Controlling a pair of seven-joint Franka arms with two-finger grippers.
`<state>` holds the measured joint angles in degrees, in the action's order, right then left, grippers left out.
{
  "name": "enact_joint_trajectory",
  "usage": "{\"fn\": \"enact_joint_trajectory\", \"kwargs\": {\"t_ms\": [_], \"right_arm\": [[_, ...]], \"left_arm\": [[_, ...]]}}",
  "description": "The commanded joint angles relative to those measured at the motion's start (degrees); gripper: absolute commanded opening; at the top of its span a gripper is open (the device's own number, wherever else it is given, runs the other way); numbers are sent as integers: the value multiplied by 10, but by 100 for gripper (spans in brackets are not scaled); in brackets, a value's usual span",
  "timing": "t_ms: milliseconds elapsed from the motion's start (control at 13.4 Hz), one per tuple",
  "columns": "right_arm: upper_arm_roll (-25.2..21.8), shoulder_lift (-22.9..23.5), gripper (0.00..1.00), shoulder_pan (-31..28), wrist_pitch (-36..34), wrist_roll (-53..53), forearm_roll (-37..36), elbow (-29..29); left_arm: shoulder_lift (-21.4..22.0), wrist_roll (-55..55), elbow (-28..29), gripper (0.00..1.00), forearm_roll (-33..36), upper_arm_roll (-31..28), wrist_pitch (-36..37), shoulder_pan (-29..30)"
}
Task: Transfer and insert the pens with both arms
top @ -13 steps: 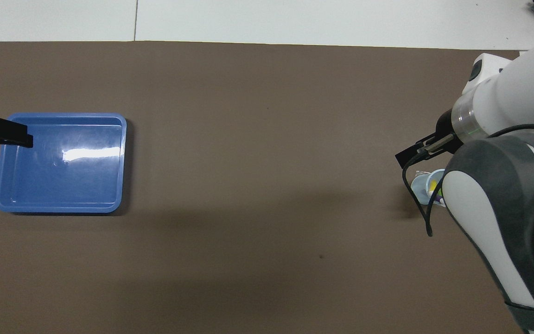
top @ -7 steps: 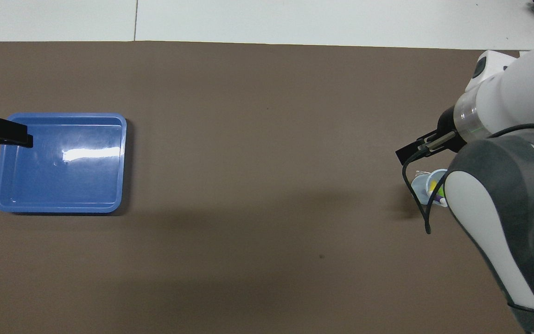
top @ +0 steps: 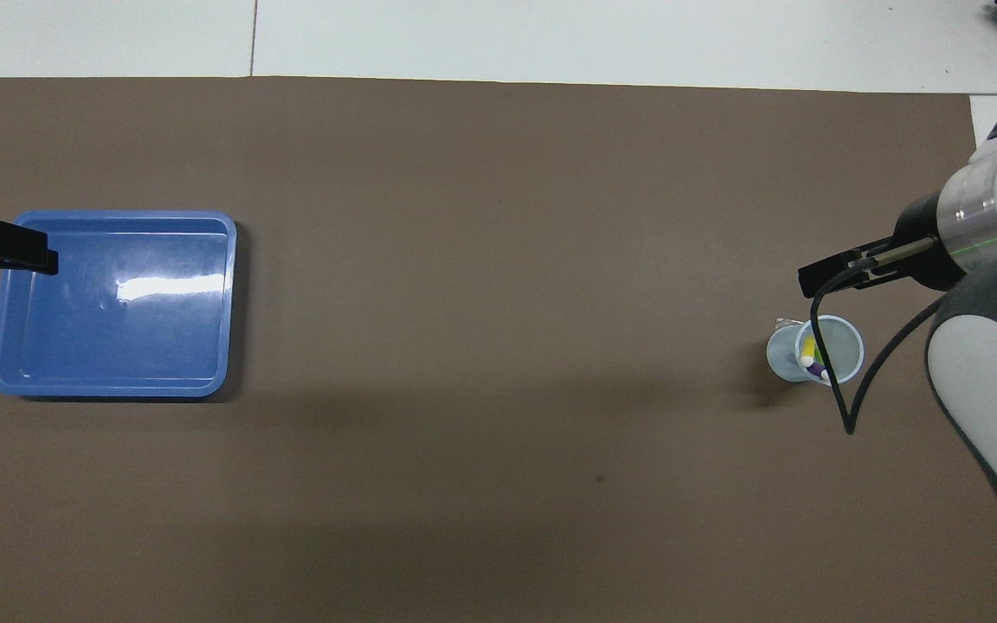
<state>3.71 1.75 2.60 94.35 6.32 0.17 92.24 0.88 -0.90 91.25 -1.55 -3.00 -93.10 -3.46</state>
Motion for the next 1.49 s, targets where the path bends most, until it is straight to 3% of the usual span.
{"fn": "enact_joint_trajectory", "kwargs": {"t_ms": [0,299,1419], "right_arm": [[-21,-7,100,-5,-5,-10,17,6],[-39,-8,100,-5,-3,-10,17,7],[-32,-26,100,0,-33,-10,16,5]], "left_arm": [[15,8,18,100,9,-2,-12,0],[15,8,18,100,9,-2,-11,0],[15,8,19,100,9,-1,-11,2]]}}
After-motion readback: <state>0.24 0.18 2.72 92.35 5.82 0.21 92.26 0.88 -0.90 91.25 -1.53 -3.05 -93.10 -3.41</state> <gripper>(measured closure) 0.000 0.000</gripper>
